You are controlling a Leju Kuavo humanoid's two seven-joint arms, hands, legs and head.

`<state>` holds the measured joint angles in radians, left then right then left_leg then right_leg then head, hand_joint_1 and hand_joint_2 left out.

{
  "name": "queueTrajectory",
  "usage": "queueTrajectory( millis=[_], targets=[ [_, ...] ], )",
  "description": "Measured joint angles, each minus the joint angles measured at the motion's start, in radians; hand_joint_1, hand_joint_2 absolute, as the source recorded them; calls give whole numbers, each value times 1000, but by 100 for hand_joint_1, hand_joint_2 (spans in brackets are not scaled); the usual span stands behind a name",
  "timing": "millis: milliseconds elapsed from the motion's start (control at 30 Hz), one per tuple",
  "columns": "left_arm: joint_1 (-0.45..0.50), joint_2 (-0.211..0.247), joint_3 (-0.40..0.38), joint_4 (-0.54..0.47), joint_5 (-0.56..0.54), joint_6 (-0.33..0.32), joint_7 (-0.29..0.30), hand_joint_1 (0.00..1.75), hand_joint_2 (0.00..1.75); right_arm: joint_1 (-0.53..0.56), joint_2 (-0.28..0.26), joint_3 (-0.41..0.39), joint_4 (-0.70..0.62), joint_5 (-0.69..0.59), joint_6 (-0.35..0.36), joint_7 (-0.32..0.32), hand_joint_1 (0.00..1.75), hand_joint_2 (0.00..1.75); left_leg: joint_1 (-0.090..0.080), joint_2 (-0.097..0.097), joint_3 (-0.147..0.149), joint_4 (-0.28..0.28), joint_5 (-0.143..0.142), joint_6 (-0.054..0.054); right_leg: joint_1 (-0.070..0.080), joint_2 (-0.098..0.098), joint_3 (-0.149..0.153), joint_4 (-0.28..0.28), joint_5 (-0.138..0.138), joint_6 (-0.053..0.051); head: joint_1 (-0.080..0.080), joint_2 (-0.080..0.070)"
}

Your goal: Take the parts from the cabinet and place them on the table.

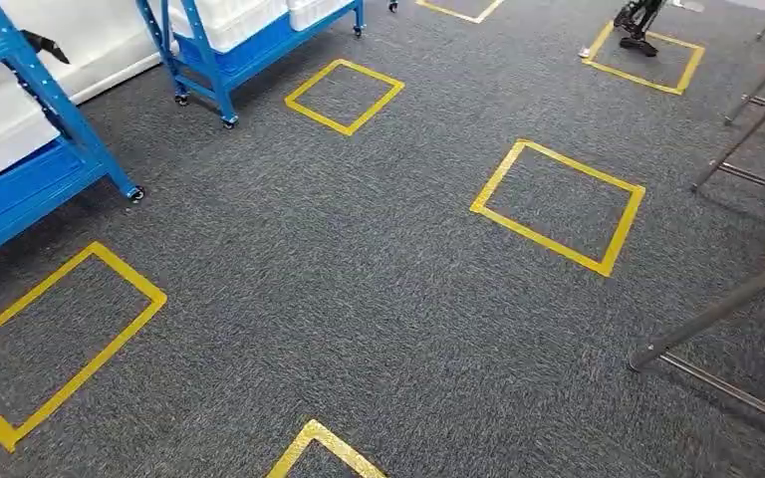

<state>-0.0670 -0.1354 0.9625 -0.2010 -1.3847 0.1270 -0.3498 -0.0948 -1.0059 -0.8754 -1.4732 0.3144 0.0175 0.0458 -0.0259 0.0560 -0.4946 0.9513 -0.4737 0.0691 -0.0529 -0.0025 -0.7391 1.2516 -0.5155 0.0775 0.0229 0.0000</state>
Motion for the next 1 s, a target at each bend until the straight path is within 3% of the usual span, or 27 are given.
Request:
queueTrajectory(
  millis=[67, 100, 133, 167, 267, 300, 333, 367, 433, 467, 500, 567, 600, 633, 700, 767, 800, 833, 867, 933, 967, 1000],
  targets=[
    [0, -1, 5, 0, 3, 0, 0, 0, 175, -68, -2, 67, 20, 54, -36, 16, 175, 175, 3, 31, -5, 22, -15, -12, -9, -24, 99, -161, 73, 13, -1, 0],
    [-4, 0, 7, 0, 5, 0, -2, 0, 175, -80, -3, 94, 30, 78, -52, 18, 175, 175, 2, 46, -6, 38, -25, -22, -8, -60, 132, -229, 71, 17, 0, 0],
    [-6, 5, 11, -1, 9, 0, -2, 0, 175, -94, 0, 119, 47, 98, -61, 20, 175, 175, -3, 54, -12, 44, -36, -31, 1, -82, 133, -217, 76, 11, 3, 0],
    [-8, 2, 14, -1, 11, -1, -4, 0, 175, -100, -4, 137, 55, 112, -64, 28, 175, 175, -2, 61, -8, 50, -41, -35, 3, -61, 131, -210, 72, -15, -2, 0],
    [-10, 2, 18, -1, 13, -1, -2, 0, 175, -121, -10, 151, 79, 136, -65, 35, 175, 175, -3, 89, 0, 55, -50, -49, -1, -31, 120, -207, 71, -36, -3, 0],
    [-9, 2, 18, -1, 13, -2, 0, 0, 175, -121, -18, 153, 82, 138, -64, 35, 175, 175, 4, 42, -6, 73, -68, -57, -1, -23, 119, -208, 73, -41, -5, 0],
    [-9, 2, 19, -1, 13, -2, 0, 0, 175, -126, -24, 154, 86, 142, -60, 37, 175, 175, 9, -9, -28, 121, -103, -58, 2, -15, 116, -207, 75, -47, -6, 0],
    [-9, 1, 21, -1, 13, -2, 1, 0, 175, -132, -27, 158, 87, 146, -55, 37, 175, 175, 10, -31, -61, 191, -142, -57, 5, -6, 113, -207, 76, -51, -11, 0],
    [-6, 0, 23, -1, 13, -2, 5, 0, 175, -142, -26, 173, 93, 154, -44, 42, 175, 175, 10, -46, -145, 353, -204, -50, 16, 18, 105, -207, 79, -57, -10, 0],
    [-4, -1, 24, -1, 13, -2, 6, 0, 175, -152, -26, 184, 99, 159, -41, 46, 175, 175, 8, -48, -167, 386, -201, -43, 22, 32, 104, -207, 80, -60, -10, 0],
    [-3, -1, 24, -1, 14, -2, 6, 0, 175, -167, -26, 199, 105, 168, -39, 50, 175, 175, 4, -50, -163, 366, -172, -34, 26, 47, 103, -207, 81, -61, -10, 0],
    [-4, -1, 26, -1, 18, -2, 6, 0, 175, -205, -27, 227, 114, 190, -39, 59, 175, 175, -9, -68, -104, 221, -72, -12, 30, 75, 107, -206, 82, -62, -10, 0],
    [-5, 0, 29, -1, 23, -2, 8, 0, 175, -228, -27, 245, 119, 200, -39, 64, 175, 175, -16, -97, -67, 134, -22, 2, 30, 86, 110, -207, 82, -63, -10, 0],
    [-7, 2, 35, -1, 29, -2, 15, 0, 175, -253, -25, 268, 129, 214, -39, 71, 175, 175, -15, -152, -51, 90, -20, 19, 27, 97, 108, -208, 85, -61, -8, 0],
    [-10, 2, 44, -1, 37, -1, 23, 0, 175, -289, -24, 310, 143, 231, -38, 81, 175, 175, -15, -131, -47, 73, -18, 18, 19, 126, 98, -211, 95, -49, -14, 0],
    [-12, 2, 49, -1, 42, 0, 27, 0, 175, -312, -30, 344, 156, 249, -35, 89, 175, 175, -19, -108, -41, 52, -8, 25, 13, 155, 97, -227, 106, -33, -14, 0],
    [-14, -1, 50, -1, 42, 0, 30, 0, 175, -333, -33, 360, 166, 261, -35, 90, 175, 175, -11, -90, -21, 12, 16, 16, 10, 125, 94, -218, 105, -37, -13, 0],
    [-12, 0, 52, -1, 43, 0, 30, 0, 175, -365, -36, 374, 174, 269, -35, 92, 175, 175, -14, -78, -14, -6, 24, 18, 20, 66, 79, -195, 79, -35, -11, 0],
    [-13, 0, 55, -1, 43, 0, 30, 0, 175, -389, -34, 390, 178, 277, -35, 93, 175, 175, -14, -66, -14, -10, 30, 17, 23, 34, 53, -140, 40, -31, -11, 0],
    [-12, 0, 60, -1, 44, -3, 30, 0, 175, -409, -31, 424, 187, 286, -35, 97, 175, 175, -12, -39, -16, -9, 28, 15, 15, 13, -7, -2, -20, -18, -10, 0],
    [-13, 0, 62, -1, 43, -4, 28, 0, 175, -416, -26, 442, 195, 290, -34, 100, 175, 175, -10, -23, -18, -6, 26, 12, 8, 8, -26, 38, -26, -10, -10, 0],
    [-12, -1, 63, -1, 43, -5, 27, 0, 175, -421, -22, 450, 202, 293, -33, 101, 175, 175, -7, -12, -21, -2, 23, 9, 1, 3, -21, 27, -11, -3, -9, 0]
  ],
)
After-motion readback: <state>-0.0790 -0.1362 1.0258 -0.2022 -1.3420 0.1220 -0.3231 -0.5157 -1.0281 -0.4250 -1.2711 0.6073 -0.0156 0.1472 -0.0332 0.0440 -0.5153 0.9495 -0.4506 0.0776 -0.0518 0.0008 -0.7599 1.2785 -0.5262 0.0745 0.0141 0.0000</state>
